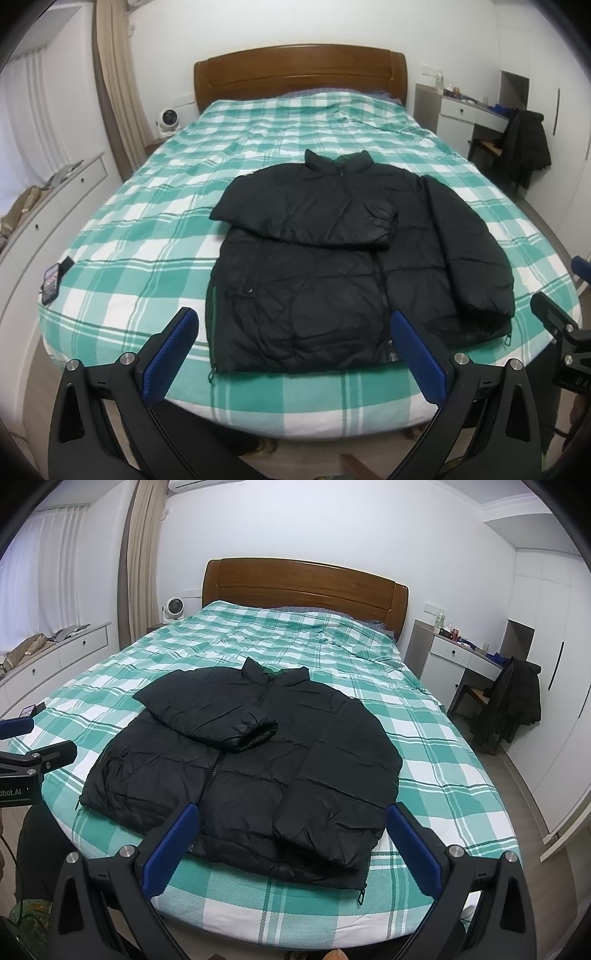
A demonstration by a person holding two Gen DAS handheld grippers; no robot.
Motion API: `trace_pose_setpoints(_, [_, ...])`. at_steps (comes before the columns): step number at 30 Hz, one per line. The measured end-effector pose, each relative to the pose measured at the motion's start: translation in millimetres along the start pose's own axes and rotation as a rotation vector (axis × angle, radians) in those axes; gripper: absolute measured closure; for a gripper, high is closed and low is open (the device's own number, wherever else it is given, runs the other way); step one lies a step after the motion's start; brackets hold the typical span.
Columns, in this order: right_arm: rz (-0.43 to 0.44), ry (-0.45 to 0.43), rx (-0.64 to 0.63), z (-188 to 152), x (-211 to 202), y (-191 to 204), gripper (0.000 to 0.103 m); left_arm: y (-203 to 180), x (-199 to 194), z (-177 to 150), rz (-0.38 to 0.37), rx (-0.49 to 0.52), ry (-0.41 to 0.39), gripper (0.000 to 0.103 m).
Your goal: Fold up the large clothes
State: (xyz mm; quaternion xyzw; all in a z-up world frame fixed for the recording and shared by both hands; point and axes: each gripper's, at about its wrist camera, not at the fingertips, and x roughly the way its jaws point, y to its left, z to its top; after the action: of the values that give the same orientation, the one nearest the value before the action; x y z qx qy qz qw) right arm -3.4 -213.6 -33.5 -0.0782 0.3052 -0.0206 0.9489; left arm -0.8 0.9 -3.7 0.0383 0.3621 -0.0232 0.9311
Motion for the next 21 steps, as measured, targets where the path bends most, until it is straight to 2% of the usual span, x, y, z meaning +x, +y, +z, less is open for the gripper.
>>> trace_pose_setpoints(21, [-0.014, 0.001, -0.015, -1.2, -3.0, 3.9, 0.000, 0.6, 0.1, 0.7, 0.001, 0.000, 0.003, 0.000])
